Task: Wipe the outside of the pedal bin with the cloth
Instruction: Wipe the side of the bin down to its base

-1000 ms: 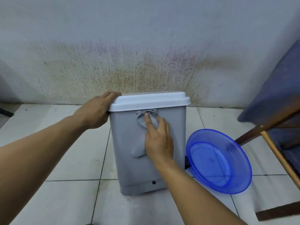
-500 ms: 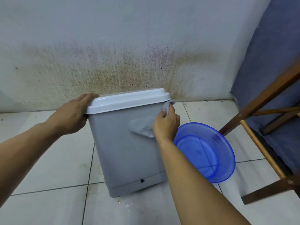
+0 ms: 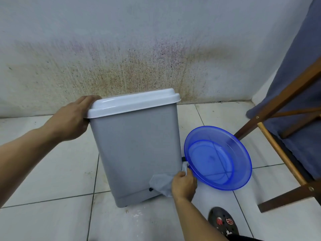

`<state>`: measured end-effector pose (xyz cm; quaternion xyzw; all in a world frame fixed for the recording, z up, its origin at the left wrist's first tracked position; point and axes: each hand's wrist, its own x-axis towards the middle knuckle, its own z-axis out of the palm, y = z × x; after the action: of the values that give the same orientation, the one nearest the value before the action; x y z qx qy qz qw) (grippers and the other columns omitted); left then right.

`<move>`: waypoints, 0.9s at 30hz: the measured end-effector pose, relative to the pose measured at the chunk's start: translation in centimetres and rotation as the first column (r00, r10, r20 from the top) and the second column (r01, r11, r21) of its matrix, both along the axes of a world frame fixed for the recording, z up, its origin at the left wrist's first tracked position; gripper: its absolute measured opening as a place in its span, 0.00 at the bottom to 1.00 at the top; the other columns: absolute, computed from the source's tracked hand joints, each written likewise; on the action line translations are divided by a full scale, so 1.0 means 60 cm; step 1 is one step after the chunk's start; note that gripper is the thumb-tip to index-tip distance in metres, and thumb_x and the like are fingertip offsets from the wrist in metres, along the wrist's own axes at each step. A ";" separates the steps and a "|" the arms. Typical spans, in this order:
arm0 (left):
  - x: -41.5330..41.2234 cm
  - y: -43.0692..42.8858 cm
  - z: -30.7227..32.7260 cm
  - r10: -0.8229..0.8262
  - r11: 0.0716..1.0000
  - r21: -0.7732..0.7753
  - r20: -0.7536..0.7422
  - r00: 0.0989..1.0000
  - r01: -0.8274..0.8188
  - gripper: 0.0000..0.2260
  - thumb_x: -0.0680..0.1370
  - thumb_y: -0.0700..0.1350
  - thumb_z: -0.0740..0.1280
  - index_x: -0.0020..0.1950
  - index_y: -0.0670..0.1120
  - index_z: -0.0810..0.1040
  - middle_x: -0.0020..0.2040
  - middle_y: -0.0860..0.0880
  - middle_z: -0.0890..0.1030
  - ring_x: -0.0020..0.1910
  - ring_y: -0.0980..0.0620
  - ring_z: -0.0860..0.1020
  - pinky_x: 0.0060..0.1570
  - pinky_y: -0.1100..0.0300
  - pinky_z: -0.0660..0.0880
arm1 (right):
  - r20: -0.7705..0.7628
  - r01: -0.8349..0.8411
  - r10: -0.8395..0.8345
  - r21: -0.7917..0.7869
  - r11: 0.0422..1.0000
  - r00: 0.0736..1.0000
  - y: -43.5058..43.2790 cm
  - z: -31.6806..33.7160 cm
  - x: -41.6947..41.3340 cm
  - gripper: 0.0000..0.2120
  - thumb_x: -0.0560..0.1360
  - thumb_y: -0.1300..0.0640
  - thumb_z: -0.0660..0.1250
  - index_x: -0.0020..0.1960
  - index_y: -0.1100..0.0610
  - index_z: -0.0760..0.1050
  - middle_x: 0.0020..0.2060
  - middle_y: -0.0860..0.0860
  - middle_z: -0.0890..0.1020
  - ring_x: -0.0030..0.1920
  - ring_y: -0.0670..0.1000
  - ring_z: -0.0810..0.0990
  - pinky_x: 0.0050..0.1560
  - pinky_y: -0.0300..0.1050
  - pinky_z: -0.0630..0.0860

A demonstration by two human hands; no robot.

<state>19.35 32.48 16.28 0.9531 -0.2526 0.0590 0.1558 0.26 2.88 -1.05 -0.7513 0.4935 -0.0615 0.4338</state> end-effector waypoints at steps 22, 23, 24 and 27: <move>0.010 0.004 -0.005 -0.002 0.999 -0.033 -0.025 1.000 0.002 0.33 0.72 0.33 0.64 0.74 0.56 0.65 0.71 0.53 0.72 0.59 0.40 0.78 0.54 0.44 0.76 | 0.313 -0.181 0.238 -0.201 0.963 0.920 0.024 0.164 0.123 0.26 0.83 0.57 0.55 0.79 0.44 0.57 0.66 0.58 0.68 0.60 0.59 0.74 0.55 0.46 0.67; 0.009 0.004 -0.005 -0.002 0.999 -0.033 -0.024 1.000 0.002 0.33 0.72 0.33 0.64 0.74 0.56 0.65 0.72 0.53 0.72 0.59 0.40 0.78 0.54 0.45 0.76 | 0.343 -0.199 0.277 -0.246 0.949 0.897 0.033 0.175 0.132 0.27 0.83 0.57 0.56 0.80 0.45 0.57 0.68 0.58 0.68 0.62 0.58 0.73 0.58 0.47 0.68; 0.008 0.003 -0.005 -0.005 0.999 -0.034 -0.022 1.000 0.004 0.33 0.72 0.33 0.64 0.74 0.56 0.65 0.71 0.53 0.72 0.59 0.40 0.78 0.54 0.45 0.76 | 0.376 -0.212 0.316 -0.292 0.933 0.871 0.044 0.186 0.140 0.27 0.82 0.58 0.57 0.80 0.47 0.57 0.68 0.57 0.67 0.62 0.57 0.73 0.60 0.46 0.69; 0.008 0.001 -0.004 -0.005 0.999 -0.035 -0.017 1.000 0.004 0.33 0.73 0.33 0.64 0.74 0.56 0.65 0.71 0.53 0.72 0.59 0.40 0.78 0.54 0.44 0.76 | 0.409 -0.313 0.479 -0.410 0.857 0.777 0.095 0.201 0.161 0.26 0.82 0.56 0.58 0.79 0.51 0.60 0.64 0.55 0.68 0.58 0.56 0.75 0.57 0.44 0.72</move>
<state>19.80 32.56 16.02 0.9502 -0.2524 0.0548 0.1747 9.95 8.60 11.01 -0.8571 0.1765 -0.2378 0.4214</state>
